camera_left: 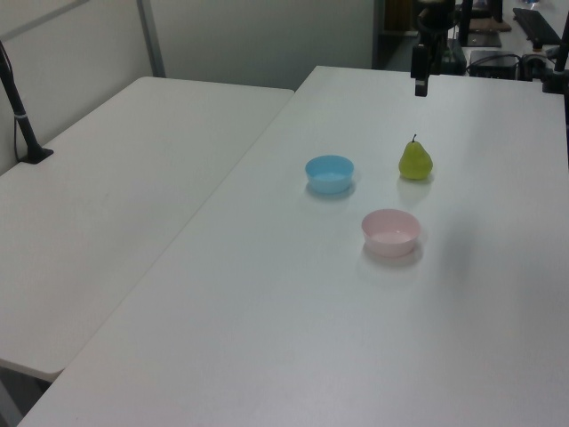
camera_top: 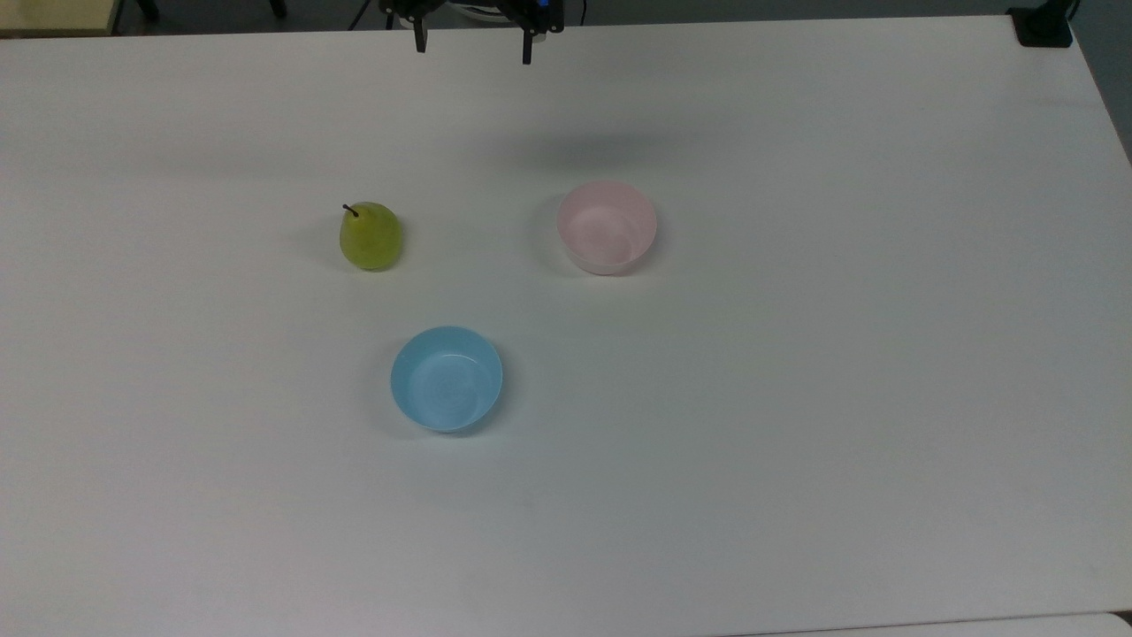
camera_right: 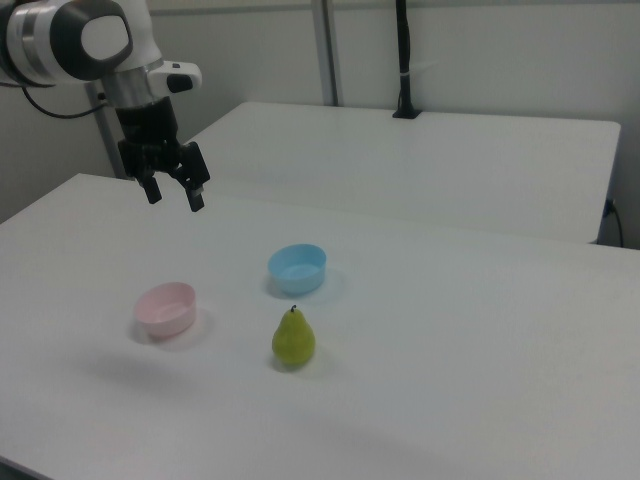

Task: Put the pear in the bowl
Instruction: 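Move the open gripper toward the green pear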

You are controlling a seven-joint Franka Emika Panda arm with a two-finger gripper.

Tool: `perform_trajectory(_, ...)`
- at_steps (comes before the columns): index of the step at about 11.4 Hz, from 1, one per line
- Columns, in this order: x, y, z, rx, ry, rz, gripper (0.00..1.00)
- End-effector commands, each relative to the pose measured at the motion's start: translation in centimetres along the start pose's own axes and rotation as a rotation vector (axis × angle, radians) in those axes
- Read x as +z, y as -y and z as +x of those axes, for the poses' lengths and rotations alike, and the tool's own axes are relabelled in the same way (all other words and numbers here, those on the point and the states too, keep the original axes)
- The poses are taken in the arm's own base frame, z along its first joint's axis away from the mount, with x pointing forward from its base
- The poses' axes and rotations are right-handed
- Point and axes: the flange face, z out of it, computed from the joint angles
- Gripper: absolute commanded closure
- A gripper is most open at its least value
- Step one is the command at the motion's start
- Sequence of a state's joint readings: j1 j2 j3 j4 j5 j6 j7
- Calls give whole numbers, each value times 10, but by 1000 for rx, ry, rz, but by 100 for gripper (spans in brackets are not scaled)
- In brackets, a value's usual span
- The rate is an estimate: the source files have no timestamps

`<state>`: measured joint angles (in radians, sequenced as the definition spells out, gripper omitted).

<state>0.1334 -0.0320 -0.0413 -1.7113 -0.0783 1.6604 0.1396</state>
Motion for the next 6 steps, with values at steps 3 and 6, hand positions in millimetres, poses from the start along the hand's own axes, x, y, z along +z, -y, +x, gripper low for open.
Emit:
perform_trajectory(3,-4,-5,-3,0,0,-11,0)
perform_trajectory(6,-5,-12,-1,-2,-4,-5,0)
